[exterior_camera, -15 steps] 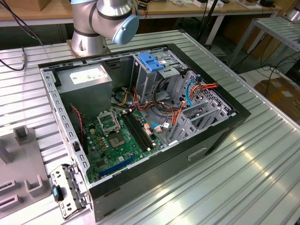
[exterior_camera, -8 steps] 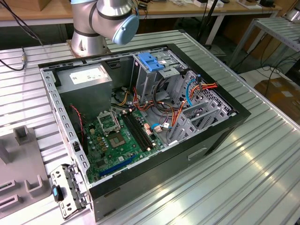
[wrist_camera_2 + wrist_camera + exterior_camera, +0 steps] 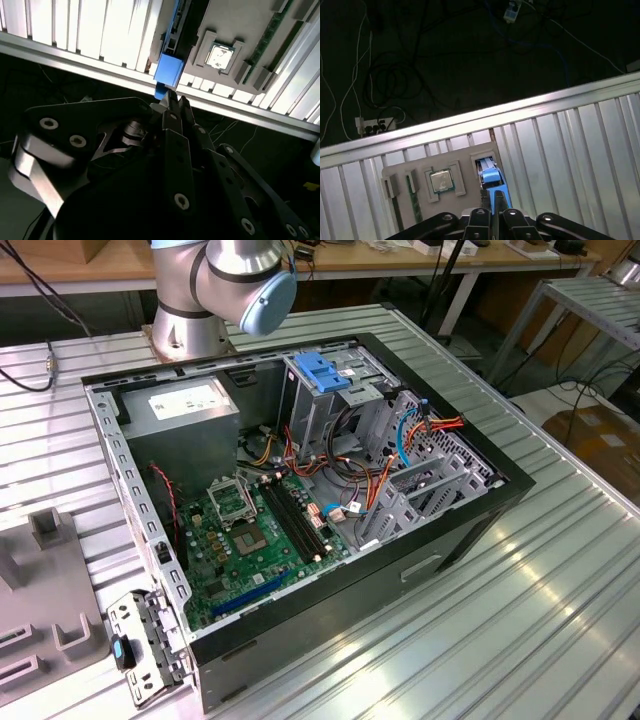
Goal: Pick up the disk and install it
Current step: 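Pick up the disk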
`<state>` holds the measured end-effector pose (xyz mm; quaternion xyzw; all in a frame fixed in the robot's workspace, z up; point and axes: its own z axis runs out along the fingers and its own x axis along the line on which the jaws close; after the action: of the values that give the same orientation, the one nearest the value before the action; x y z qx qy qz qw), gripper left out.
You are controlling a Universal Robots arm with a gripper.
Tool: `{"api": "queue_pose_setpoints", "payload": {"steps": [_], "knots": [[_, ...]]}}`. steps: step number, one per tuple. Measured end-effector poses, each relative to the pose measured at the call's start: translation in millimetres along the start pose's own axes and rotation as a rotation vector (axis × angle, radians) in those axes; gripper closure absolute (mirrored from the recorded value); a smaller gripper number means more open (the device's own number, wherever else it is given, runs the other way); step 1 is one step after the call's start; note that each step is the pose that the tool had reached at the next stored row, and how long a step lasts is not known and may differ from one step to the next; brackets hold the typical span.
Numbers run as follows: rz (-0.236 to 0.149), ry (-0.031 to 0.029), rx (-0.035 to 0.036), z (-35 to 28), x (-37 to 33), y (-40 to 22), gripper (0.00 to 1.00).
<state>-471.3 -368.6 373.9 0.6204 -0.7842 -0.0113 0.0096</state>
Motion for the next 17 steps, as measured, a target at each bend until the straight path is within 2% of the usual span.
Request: {"api": "queue_pose_setpoints", "payload": {"steps": [1, 2, 3, 5, 6, 8, 10, 11, 12, 15, 17], "knots": [[-0.014, 0.0000, 0.0027, 1.1, -0.1, -0.6, 0.76], [-0.020, -0.0004, 0.0056, 1.9, -0.2, -1.1, 0.76], [-0.025, -0.0006, 0.0076, 2.6, -0.3, -1.5, 0.69], [-0.037, -0.0009, 0.0106, 4.2, -0.4, -2.2, 0.68], [-0.043, -0.0010, 0.0119, 4.8, -0.4, -2.3, 0.62], [-0.095, -0.0014, 0.0189, 7.2, -0.4, -2.3, 0.62], [-0.127, -0.0011, 0.0213, 8.3, -0.4, -2.4, 0.60], [-0.136, -0.0011, 0.0231, 8.8, -0.4, -2.4, 0.60], [-0.140, -0.0015, 0.0254, 9.4, -0.4, -2.4, 0.54], [-0.151, -0.0022, 0.0308, 11.9, -0.5, -2.8, 0.54], [-0.154, -0.0022, 0.0318, 15.7, -0.6, -3.2, 0.54]]}}
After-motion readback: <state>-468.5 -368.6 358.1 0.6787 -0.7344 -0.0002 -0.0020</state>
